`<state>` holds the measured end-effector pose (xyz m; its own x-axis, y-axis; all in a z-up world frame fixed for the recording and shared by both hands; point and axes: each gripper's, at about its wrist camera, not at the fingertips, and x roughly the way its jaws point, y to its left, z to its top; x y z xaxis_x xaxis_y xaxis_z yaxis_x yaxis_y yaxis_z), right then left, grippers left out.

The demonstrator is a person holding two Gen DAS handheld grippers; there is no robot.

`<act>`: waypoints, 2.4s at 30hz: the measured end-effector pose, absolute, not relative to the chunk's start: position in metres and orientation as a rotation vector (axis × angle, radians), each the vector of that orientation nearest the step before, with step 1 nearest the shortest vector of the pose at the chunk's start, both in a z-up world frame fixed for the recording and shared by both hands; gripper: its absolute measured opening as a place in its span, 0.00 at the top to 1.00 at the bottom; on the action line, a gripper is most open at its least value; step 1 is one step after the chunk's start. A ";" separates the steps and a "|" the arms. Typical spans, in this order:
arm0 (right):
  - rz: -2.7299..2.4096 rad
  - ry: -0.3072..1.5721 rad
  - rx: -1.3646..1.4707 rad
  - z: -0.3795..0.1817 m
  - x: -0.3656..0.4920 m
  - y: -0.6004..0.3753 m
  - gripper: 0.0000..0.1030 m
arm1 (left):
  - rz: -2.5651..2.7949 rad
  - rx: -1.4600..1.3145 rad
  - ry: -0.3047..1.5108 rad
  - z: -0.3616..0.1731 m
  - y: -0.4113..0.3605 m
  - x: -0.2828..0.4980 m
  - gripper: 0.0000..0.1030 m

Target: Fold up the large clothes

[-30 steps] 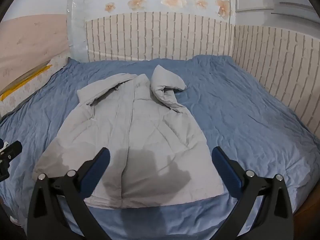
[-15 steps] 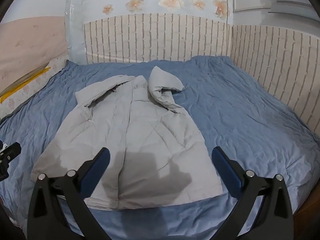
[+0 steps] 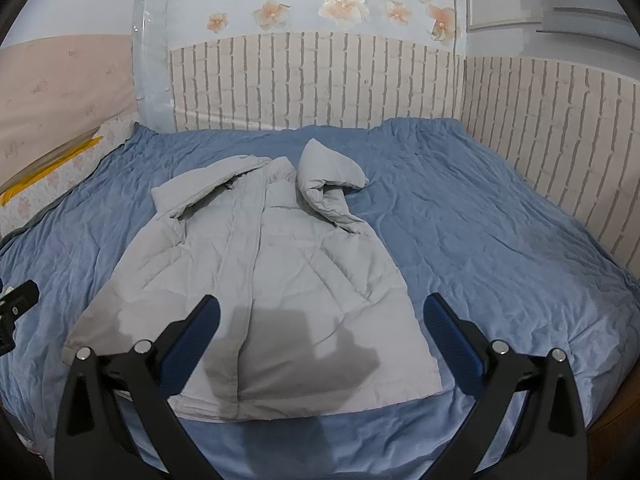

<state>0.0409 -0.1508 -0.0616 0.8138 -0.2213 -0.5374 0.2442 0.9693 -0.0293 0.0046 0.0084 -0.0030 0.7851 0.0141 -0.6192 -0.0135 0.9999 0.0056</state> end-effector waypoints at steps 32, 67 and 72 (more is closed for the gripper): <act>-0.252 0.575 0.036 -0.056 0.036 -0.155 0.02 | 0.013 0.024 0.660 0.003 0.006 0.000 0.03; -0.253 0.573 0.043 -0.055 0.030 -0.156 0.02 | 0.027 0.033 0.666 0.005 0.010 -0.001 0.03; -0.252 0.573 0.041 -0.055 0.030 -0.156 0.02 | 0.027 0.032 0.665 0.005 0.010 -0.001 0.03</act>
<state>0.0300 -0.1560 -0.0550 0.8107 -0.2243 -0.5408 0.2471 0.9685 -0.0312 -0.0015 0.0103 0.0048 0.7866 0.0348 -0.6165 -0.0146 0.9992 0.0378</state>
